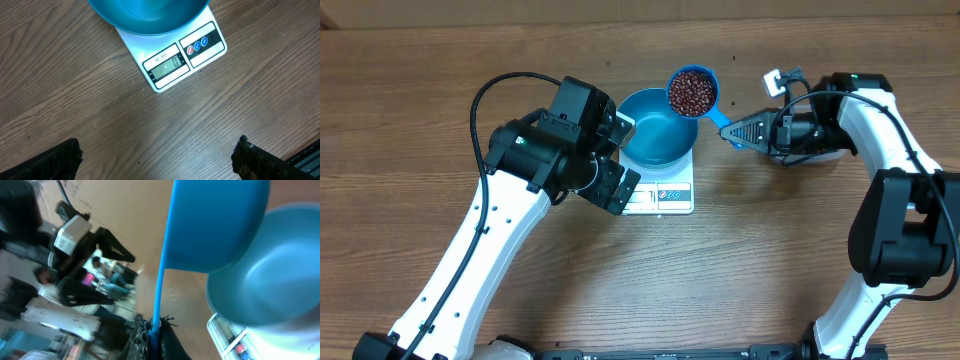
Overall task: Scoop item into bowl and weigh 150g on scale
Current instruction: 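Carry the filled scoop over the teal bowl with the right gripper, then tilt the scoop to pour the red beans into the teal bowl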
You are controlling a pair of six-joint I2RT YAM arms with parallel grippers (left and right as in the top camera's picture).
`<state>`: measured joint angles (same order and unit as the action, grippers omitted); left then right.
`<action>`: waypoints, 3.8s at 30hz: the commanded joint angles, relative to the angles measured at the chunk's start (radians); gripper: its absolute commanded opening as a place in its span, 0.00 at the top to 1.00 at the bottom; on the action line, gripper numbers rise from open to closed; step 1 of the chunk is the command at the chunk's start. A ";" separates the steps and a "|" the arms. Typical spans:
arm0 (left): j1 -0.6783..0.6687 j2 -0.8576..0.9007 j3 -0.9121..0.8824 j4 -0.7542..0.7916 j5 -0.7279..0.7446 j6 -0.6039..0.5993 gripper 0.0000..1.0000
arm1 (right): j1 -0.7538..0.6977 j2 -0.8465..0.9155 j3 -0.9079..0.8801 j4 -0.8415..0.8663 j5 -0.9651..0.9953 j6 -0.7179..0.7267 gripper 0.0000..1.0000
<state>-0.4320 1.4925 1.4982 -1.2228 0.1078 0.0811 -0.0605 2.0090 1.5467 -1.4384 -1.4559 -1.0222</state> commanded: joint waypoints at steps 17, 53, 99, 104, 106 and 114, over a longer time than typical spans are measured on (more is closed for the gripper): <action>-0.007 0.005 0.004 0.004 -0.007 -0.003 0.00 | 0.110 -0.045 0.033 0.573 0.282 0.712 0.96; -0.007 0.005 0.004 0.003 -0.007 -0.003 0.01 | 0.219 -0.252 0.033 0.491 0.741 0.732 0.96; -0.007 0.005 0.004 0.003 -0.007 -0.003 0.00 | 0.376 -0.343 0.078 0.546 1.079 0.790 0.96; -0.007 0.005 0.004 0.004 -0.007 -0.003 0.00 | 0.426 -0.344 0.078 0.537 1.225 0.790 0.96; -0.007 0.005 0.004 0.003 -0.007 -0.003 0.00 | 0.442 -0.344 0.078 0.536 1.268 0.790 0.96; -0.007 0.005 0.004 0.004 -0.007 -0.003 0.00 | 0.499 -0.344 0.078 0.536 1.402 0.791 0.96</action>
<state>-0.4320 1.4925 1.4982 -1.2224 0.1040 0.0811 0.4187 1.6978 1.5879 -0.9096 -0.1326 -0.2363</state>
